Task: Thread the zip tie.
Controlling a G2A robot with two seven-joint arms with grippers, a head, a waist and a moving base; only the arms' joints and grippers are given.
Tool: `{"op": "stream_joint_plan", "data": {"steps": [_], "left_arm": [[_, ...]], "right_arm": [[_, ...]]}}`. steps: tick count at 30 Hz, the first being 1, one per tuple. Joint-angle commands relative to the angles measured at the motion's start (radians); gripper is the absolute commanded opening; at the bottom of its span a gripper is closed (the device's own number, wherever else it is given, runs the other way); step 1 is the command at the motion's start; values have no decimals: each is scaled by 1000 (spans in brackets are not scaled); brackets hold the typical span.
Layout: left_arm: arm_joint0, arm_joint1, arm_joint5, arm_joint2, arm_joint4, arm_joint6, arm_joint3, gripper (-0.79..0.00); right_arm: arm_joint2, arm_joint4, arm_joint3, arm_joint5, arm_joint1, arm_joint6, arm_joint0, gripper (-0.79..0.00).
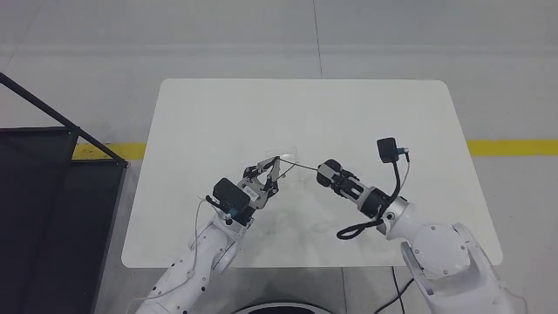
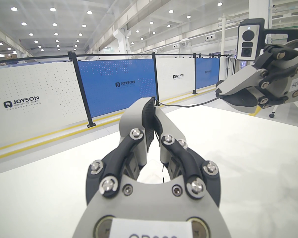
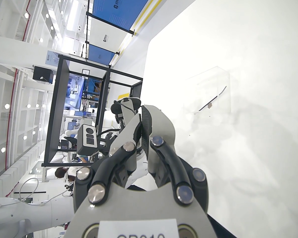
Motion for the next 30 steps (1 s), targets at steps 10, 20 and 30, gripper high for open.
{"op": "stream_joint_plan", "data": {"steps": [10, 20, 30], "left_arm": [[0, 0, 0, 0, 0, 0, 0, -785], [0, 0, 0, 0, 0, 0, 0, -785], [0, 0, 0, 0, 0, 0, 0, -785]], "right_arm": [[10, 49, 10, -55, -2, -4, -11, -785], [31, 106, 19, -105, -4, -4, -26, -785], [36, 129, 28, -136, -3, 21, -27, -785]]}}
